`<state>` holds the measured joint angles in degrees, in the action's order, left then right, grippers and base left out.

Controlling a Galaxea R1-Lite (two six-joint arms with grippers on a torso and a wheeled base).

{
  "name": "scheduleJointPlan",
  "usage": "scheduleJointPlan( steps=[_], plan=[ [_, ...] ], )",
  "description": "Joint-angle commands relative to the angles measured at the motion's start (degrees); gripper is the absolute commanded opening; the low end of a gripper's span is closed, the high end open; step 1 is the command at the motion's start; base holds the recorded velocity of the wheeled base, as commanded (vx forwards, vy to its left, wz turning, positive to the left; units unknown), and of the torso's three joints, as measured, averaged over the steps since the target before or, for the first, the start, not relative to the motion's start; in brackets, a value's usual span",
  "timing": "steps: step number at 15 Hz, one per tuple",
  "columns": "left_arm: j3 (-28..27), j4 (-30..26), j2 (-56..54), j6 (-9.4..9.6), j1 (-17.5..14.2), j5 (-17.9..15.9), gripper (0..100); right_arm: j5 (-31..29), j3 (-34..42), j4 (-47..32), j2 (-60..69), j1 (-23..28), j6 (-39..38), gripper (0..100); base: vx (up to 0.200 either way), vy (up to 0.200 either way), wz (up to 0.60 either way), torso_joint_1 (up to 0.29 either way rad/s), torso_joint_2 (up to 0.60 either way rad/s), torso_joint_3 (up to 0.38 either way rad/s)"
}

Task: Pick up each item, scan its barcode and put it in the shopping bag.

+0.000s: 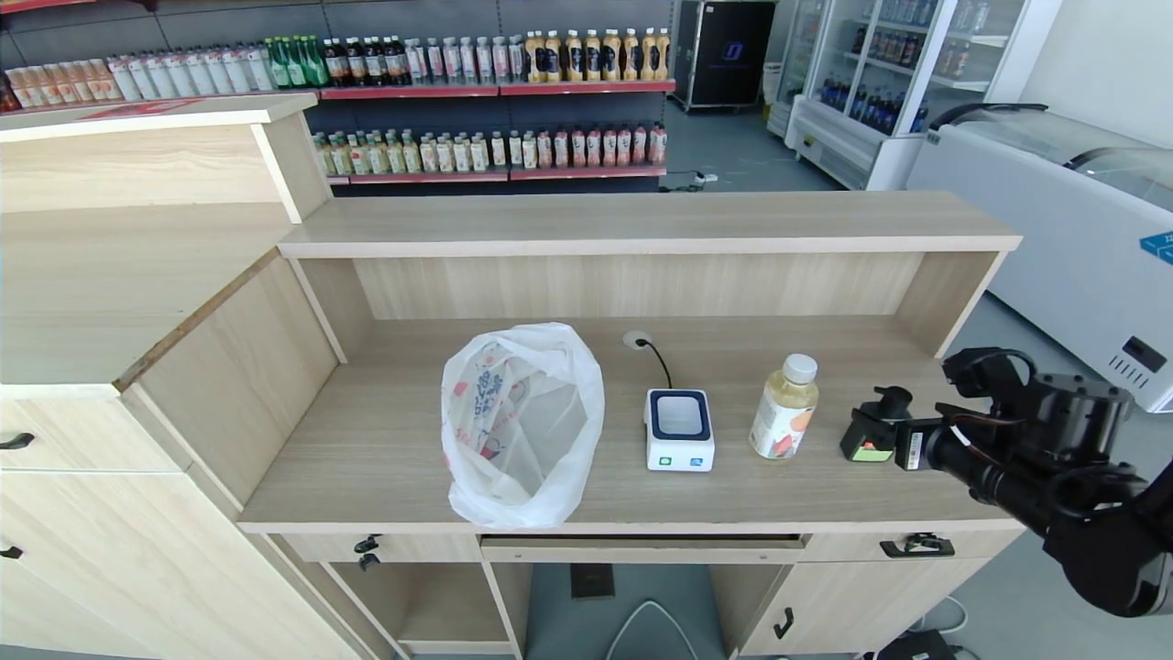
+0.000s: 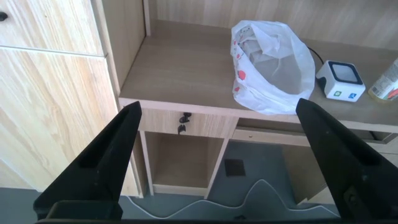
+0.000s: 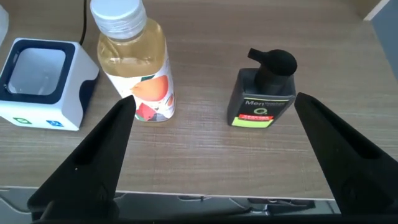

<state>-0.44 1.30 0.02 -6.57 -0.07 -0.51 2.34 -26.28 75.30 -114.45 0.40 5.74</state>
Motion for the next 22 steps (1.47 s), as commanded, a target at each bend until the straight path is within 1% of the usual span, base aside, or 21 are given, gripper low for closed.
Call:
scheduleJointPlan(
  steps=[1, 2, 6, 8, 11, 14, 17, 22],
  plan=[
    [0.00, 0.01, -0.02, -0.02, -0.01, -0.02, 100, -0.06, -1.84, 0.99, -3.86, -0.84, -0.38, 100, 0.000, 0.000, 0.00, 0.000, 0.00, 0.000],
    [0.00, 0.01, -0.02, -0.02, -0.01, -0.02, 100, 0.03, -3.95, 1.87, -5.61, -1.02, -0.29, 100, 0.000, 0.000, 0.00, 0.000, 0.00, 0.000],
    [0.00, 0.01, -0.02, -0.02, -0.01, 0.07, 100, 0.12, -6.32, 5.21, -10.97, -2.60, -0.73, 100, 0.000, 0.000, 0.00, 0.000, 0.00, 0.000],
    [0.00, 0.01, -0.02, -0.02, -0.01, -0.02, 100, 0.12, -9.05, 6.44, -13.35, -3.48, -0.82, 100, 0.000, 0.000, 0.00, 0.000, 0.00, 0.000],
    [0.00, 0.01, -0.02, -0.02, -0.01, 0.07, 100, 0.91, -12.92, 6.17, -15.90, -3.92, -0.91, 100, 0.000, 0.000, 0.00, 0.000, 0.00, 0.000],
    [0.00, 0.01, -0.02, -0.02, -0.01, -0.02, 100, 1.35, -14.15, 6.35, -17.39, -4.97, -2.31, 100, 0.000, 0.000, 0.00, 0.000, 0.00, 0.000],
    [0.00, 0.01, -0.02, -0.02, -0.01, -0.02, 100, 1.35, -17.22, 6.26, -19.24, -6.64, -3.72, 100, 0.000, 0.000, 0.00, 0.000, 0.00, 0.000],
    [0.00, 0.01, -0.02, -0.02, -0.01, -0.02, 100, 1.26, -20.65, 6.35, -22.31, -7.70, -4.34, 100, 0.000, 0.000, 0.00, 0.000, 0.00, 0.000]
  ],
)
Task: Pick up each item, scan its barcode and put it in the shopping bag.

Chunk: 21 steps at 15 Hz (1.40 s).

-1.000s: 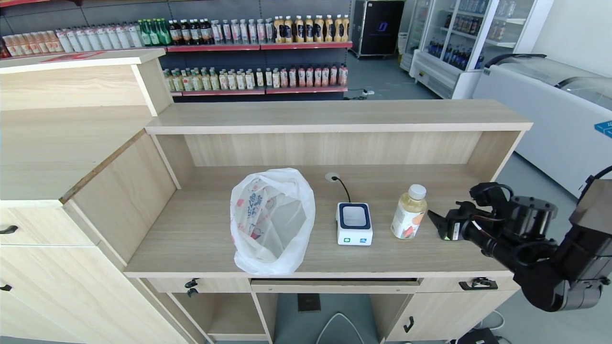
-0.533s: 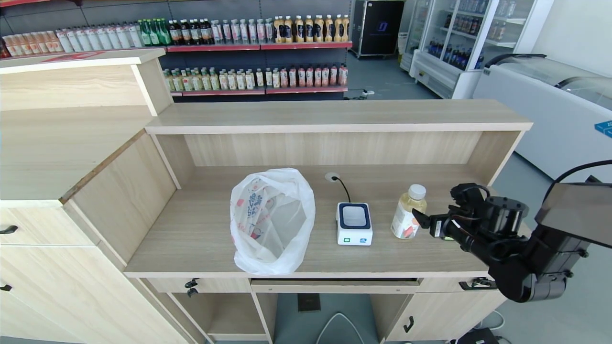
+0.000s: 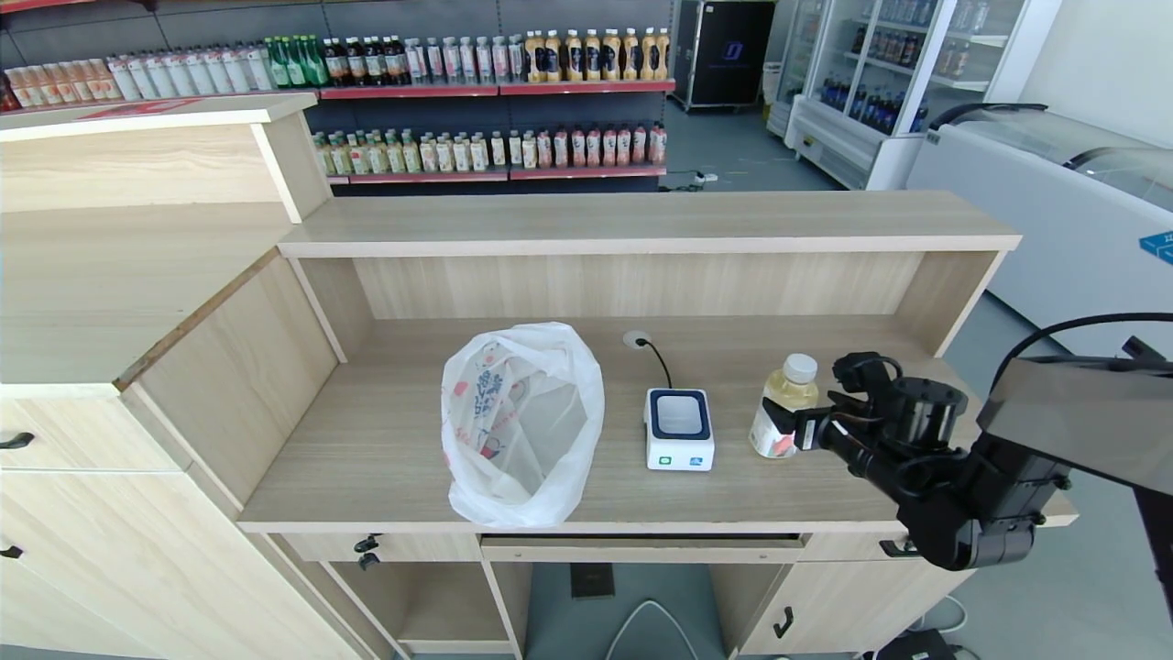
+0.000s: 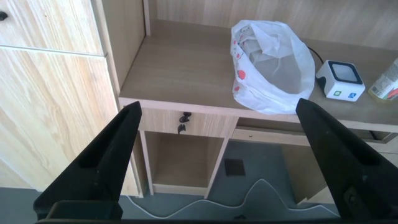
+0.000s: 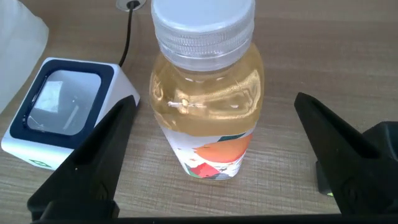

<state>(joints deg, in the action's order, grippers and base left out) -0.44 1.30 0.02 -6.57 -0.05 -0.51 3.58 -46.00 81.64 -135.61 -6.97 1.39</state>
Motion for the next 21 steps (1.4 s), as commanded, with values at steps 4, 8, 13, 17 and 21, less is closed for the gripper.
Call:
scheduleJointPlan(
  steps=[4, 8, 13, 17, 21],
  plan=[
    [0.00, 0.01, -0.02, -0.02, -0.04, -0.02, 100, 0.02, -3.05, 0.10, -3.35, -0.50, 0.02, 100, 0.000, 0.000, 0.00, 0.000, 0.00, 0.000],
    [0.00, 0.01, -0.02, -0.02, -0.04, -0.02, 100, 0.02, -7.18, 0.10, -6.16, -1.03, 0.02, 100, 0.000, 0.000, 0.00, 0.000, 0.00, 0.000],
    [0.00, 0.01, -0.02, -0.02, -0.04, -0.02, 100, 0.20, -11.57, -0.25, -9.06, -1.73, 0.02, 100, 0.000, 0.000, 0.00, 0.000, 0.00, 0.000],
    [0.00, 0.01, -0.02, -0.02, -0.04, -0.02, 100, 0.37, -12.98, 0.01, -11.08, -2.78, 0.28, 100, 0.000, 0.000, 0.00, 0.000, 0.00, 0.000],
    [0.00, 0.01, -0.02, -0.02, -0.04, -0.02, 100, 0.37, -16.93, -0.61, -12.49, -3.05, 0.28, 100, 0.000, 0.000, 0.00, 0.000, 0.00, 0.000]
  ],
)
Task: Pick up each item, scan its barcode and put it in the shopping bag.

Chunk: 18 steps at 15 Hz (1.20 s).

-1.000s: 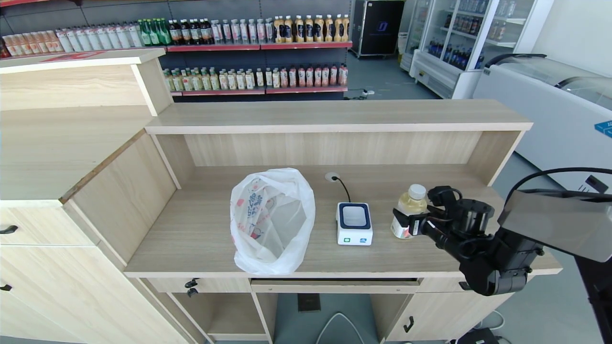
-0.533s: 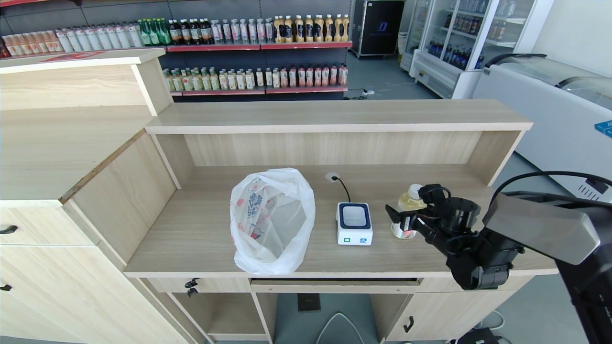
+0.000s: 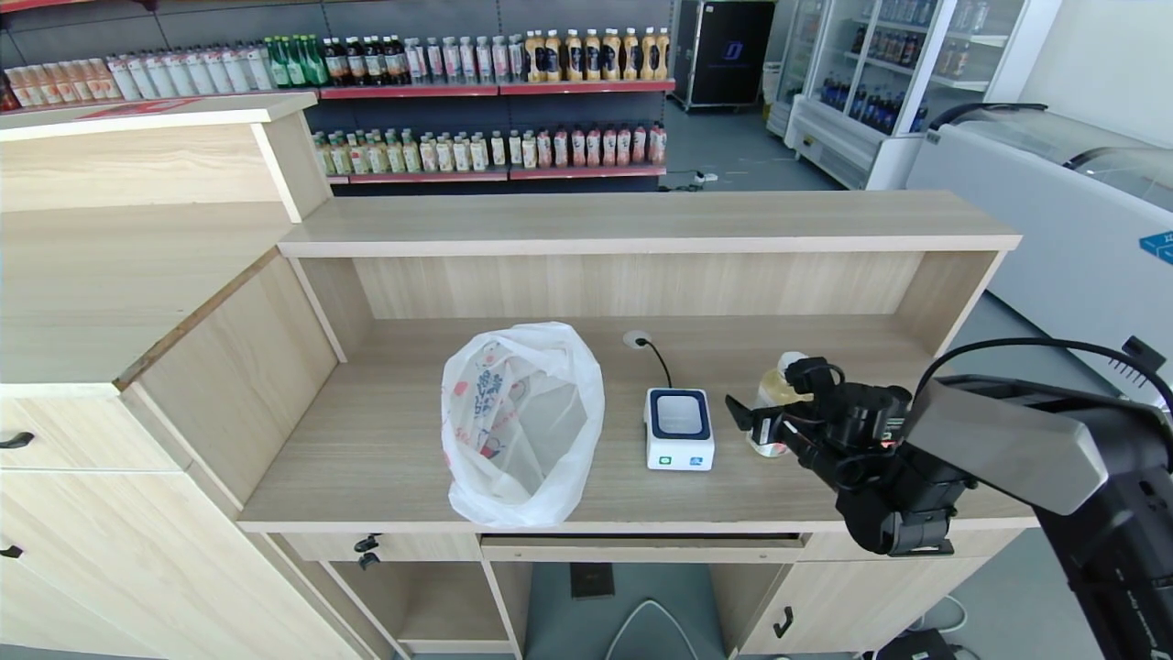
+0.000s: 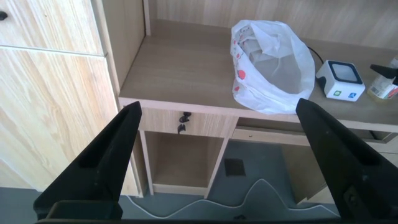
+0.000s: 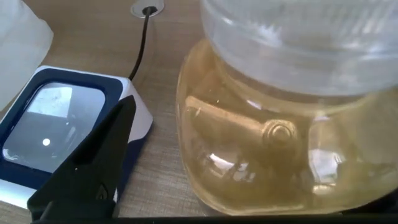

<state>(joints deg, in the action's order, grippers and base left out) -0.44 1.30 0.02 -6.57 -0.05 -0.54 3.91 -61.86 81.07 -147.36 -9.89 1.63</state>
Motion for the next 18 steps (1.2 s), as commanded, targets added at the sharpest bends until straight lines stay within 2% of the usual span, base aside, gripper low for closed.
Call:
scheduleJointPlan(
  steps=[1, 2, 3, 14, 17, 18],
  plan=[
    [0.00, 0.01, -0.02, -0.02, -0.04, 0.01, 100, 0.04, -1.07, -0.03, -0.91, -0.22, 0.04, 100, 0.000, 0.000, 0.00, 0.000, 0.00, 0.000],
    [0.00, 0.01, -0.02, -0.02, -0.04, 0.01, 100, 0.04, -0.99, 0.14, -1.09, -0.31, 0.12, 100, 0.000, 0.000, 0.00, 0.000, 0.00, 0.000],
    [0.00, 0.01, -0.02, -0.02, -0.04, 0.10, 100, 0.04, -1.07, 0.14, -1.18, -0.31, 0.12, 0, 0.000, 0.000, 0.00, 0.000, 0.00, 0.000],
    [0.00, 0.01, -0.02, -0.02, -0.04, 0.01, 100, -0.13, 0.86, 0.67, -0.65, 0.75, 2.85, 0, 0.000, 0.000, 0.00, 0.000, 0.00, 0.000],
    [0.00, 0.01, -0.02, -0.02, -0.04, 0.01, 100, 0.13, 2.09, -2.41, 7.09, 1.98, -2.95, 0, 0.000, 0.000, 0.00, 0.000, 0.00, 0.000],
    [0.00, 0.01, -0.02, -0.02, -0.04, 0.01, 100, 0.31, 4.20, -7.94, 13.94, 1.98, -7.87, 0, 0.000, 0.000, 0.00, 0.000, 0.00, 0.000]
  ],
)
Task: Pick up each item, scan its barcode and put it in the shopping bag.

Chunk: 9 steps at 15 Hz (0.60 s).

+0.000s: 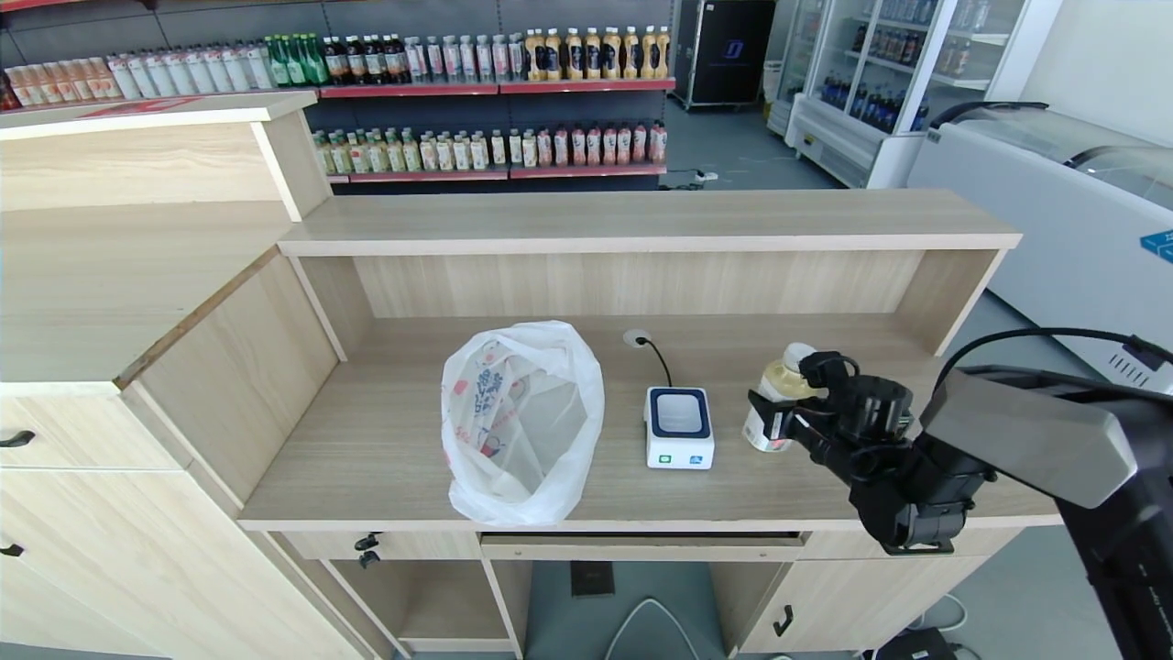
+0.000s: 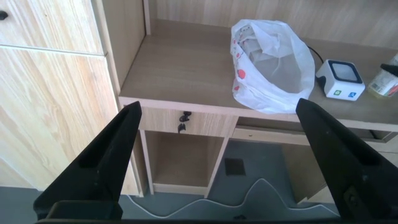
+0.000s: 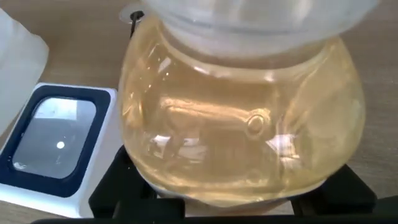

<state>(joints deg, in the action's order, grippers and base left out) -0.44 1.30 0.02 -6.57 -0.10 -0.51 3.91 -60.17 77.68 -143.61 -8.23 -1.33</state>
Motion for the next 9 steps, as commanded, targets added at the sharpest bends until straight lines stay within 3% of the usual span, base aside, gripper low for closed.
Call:
scheduleJointPlan(
  steps=[1, 4, 6, 9],
  plan=[
    [0.00, 0.01, -0.02, -0.02, 0.01, 0.07, 100, 1.10, 4.10, -9.21, 15.90, 0.41, -9.04, 0, 0.000, 0.000, 0.00, 0.000, 0.00, 0.000],
    [0.00, 0.01, -0.02, -0.02, 0.01, -0.02, 100, 9.36, 5.42, -23.01, 33.48, 2.34, -16.07, 0, 0.000, 0.000, 0.00, 0.000, 0.00, 0.000],
    [0.00, 0.01, -0.02, -0.02, 0.01, -0.02, 100, 19.29, 5.68, -30.22, 43.94, 2.43, -23.28, 0, 0.000, 0.000, 0.00, 0.000, 0.00, 0.000],
    [0.00, 0.01, -0.02, -0.02, 0.01, -0.02, 100, 35.02, 11.04, -30.83, 54.22, 2.96, -27.85, 0, 0.000, 0.000, 0.00, 0.000, 0.00, 0.000]
  ],
)
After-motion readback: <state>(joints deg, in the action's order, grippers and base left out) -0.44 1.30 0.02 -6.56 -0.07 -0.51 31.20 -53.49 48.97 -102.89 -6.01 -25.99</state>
